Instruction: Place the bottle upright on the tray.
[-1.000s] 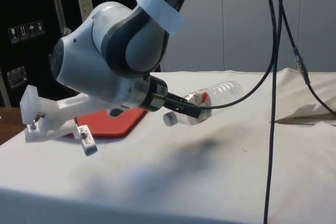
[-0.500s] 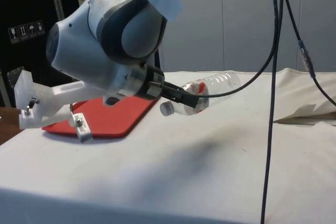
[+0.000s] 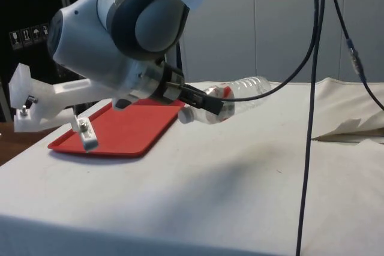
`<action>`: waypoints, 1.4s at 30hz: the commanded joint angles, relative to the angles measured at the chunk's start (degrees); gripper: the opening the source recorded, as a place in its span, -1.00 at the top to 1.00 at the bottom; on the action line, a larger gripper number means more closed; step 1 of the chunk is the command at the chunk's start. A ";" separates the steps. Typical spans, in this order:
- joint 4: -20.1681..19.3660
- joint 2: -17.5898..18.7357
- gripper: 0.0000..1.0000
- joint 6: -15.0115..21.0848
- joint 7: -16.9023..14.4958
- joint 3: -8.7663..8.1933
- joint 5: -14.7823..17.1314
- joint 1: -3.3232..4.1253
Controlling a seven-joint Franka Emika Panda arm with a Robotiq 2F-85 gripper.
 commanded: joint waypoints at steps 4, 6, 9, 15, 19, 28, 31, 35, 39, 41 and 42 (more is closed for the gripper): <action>-0.29 -0.97 0.31 0.63 -0.11 0.17 0.46 -0.23; -0.29 -1.26 0.31 0.80 -0.11 0.17 0.52 -0.29; -0.34 -1.83 0.31 1.03 -0.06 0.17 0.69 -0.29; -0.29 -2.69 0.31 1.49 -0.06 0.11 0.97 -0.34; -0.29 -3.09 0.31 1.83 -0.06 0.11 1.15 -0.40; 0.00 -3.90 0.31 2.01 0.00 0.00 1.20 -0.34; -0.29 -4.81 0.31 3.04 0.00 0.11 1.72 -0.63; -0.23 -5.27 0.31 3.44 0.00 0.11 1.89 -0.69; -0.23 -5.73 0.31 3.84 -0.06 0.11 2.01 -0.74; -0.23 -6.13 0.31 4.13 -0.06 0.11 2.12 -0.80; -0.23 -6.25 0.31 4.24 -0.06 0.11 2.18 -0.80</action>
